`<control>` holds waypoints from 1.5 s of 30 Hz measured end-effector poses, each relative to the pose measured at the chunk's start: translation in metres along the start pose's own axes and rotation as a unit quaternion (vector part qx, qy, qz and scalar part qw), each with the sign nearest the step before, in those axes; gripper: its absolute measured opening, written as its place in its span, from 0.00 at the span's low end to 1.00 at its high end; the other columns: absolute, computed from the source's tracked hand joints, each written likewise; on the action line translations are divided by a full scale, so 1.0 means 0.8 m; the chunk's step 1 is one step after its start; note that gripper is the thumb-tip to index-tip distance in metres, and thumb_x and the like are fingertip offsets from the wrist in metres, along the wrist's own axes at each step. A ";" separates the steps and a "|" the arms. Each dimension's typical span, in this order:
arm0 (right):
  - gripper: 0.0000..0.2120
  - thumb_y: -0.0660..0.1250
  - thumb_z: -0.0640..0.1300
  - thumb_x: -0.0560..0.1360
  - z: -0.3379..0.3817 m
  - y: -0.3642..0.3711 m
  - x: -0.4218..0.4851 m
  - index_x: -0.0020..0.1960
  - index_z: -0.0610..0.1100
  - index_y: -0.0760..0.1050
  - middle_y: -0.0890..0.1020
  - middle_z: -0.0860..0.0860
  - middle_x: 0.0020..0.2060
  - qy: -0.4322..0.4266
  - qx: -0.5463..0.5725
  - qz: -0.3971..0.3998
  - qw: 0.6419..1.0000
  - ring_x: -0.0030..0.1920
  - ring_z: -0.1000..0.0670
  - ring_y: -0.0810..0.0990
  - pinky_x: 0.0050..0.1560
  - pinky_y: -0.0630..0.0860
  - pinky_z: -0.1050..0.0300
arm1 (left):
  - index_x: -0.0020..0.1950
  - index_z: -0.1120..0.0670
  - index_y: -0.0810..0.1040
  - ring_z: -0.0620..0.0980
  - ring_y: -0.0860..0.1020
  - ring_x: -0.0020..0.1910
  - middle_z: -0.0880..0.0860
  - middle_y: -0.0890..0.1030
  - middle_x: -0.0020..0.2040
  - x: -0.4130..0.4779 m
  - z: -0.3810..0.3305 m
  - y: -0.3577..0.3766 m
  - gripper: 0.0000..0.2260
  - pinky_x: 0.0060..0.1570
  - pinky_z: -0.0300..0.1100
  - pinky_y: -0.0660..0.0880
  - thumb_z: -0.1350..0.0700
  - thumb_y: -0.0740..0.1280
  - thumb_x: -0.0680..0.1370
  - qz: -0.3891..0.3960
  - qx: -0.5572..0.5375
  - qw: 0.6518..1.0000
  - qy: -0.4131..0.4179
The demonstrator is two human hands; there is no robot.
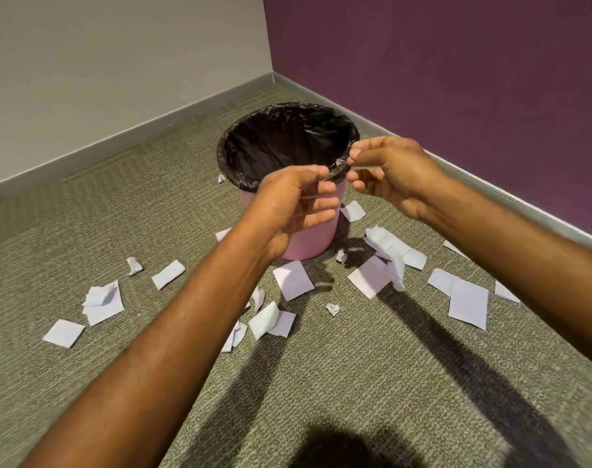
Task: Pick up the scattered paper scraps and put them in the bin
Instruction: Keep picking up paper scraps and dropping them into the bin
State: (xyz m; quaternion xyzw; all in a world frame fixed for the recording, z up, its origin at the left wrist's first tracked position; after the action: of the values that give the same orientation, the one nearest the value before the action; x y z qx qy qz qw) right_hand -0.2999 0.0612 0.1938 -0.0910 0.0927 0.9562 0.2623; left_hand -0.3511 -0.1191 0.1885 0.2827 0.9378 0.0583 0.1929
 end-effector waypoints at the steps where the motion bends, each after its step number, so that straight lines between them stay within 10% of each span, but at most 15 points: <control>1: 0.15 0.71 0.33 0.81 -0.007 -0.010 -0.001 0.67 0.35 0.77 0.84 0.42 0.49 -0.001 -0.014 -0.006 1.000 0.38 0.49 0.84 0.40 0.83 0.56 | 0.62 0.58 0.83 0.55 0.85 0.46 0.56 0.86 0.47 0.002 0.011 0.003 0.10 0.51 0.51 0.85 0.58 0.65 0.85 0.006 0.030 1.000 -0.005; 9: 0.10 0.74 0.35 0.79 -0.123 -0.092 -0.002 0.60 0.40 0.80 0.85 0.44 0.51 0.038 -0.221 -0.034 0.974 0.46 0.47 0.84 0.41 0.83 0.55 | 0.55 0.50 0.83 0.49 0.83 0.43 0.50 0.85 0.48 0.027 0.164 0.005 0.06 0.46 0.49 0.84 0.57 0.74 0.79 0.056 0.345 0.937 -0.015; 16: 0.32 0.86 0.51 0.67 -0.216 -0.142 0.016 0.68 0.51 0.79 0.78 0.45 0.61 -0.012 -0.569 0.058 0.820 0.61 0.42 0.79 0.60 0.80 0.45 | 0.56 0.49 0.76 0.54 0.76 0.58 0.51 0.73 0.59 0.035 0.261 -0.004 0.21 0.52 0.53 0.80 0.41 0.79 0.72 0.036 0.684 0.728 0.029; 21: 0.40 0.83 0.61 0.65 -0.259 -0.149 0.016 0.73 0.52 0.75 0.74 0.45 0.64 0.008 -0.633 0.091 0.769 0.63 0.40 0.77 0.61 0.79 0.44 | 0.57 0.50 0.74 0.58 0.80 0.55 0.52 0.74 0.58 0.043 0.291 -0.007 0.13 0.52 0.55 0.80 0.53 0.75 0.78 0.062 0.651 0.754 0.055; 31: 0.14 0.72 0.39 0.73 -0.268 -0.155 0.022 0.58 0.44 0.80 0.77 0.48 0.54 -0.042 -0.600 0.066 0.797 0.52 0.43 0.80 0.51 0.78 0.49 | 0.51 0.52 0.79 0.54 0.77 0.48 0.52 0.76 0.52 0.076 0.271 0.010 0.09 0.50 0.49 0.78 0.63 0.64 0.76 0.042 0.539 0.832 0.127; 45: 0.21 0.75 0.40 0.75 -0.277 -0.169 0.032 0.67 0.44 0.79 0.73 0.48 0.62 -0.026 -0.586 0.068 0.807 0.59 0.45 0.78 0.60 0.80 0.47 | 0.63 0.61 0.80 0.59 0.76 0.59 0.58 0.79 0.62 0.148 0.268 0.045 0.13 0.56 0.54 0.79 0.67 0.65 0.80 -0.068 0.626 0.760 0.162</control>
State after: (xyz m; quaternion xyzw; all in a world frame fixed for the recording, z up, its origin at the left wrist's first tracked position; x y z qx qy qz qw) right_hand -0.2239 0.1379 -0.0438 -0.1955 -0.4861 0.8463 0.0963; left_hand -0.3389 -0.0238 -0.0398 0.2621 0.7996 -0.5099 -0.1786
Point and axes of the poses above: each hand's wrist, its own x-axis towards the middle knuckle, its own y-axis out of the palm, z = x × y, the point moved 7 cm from there along x, towards the middle knuckle
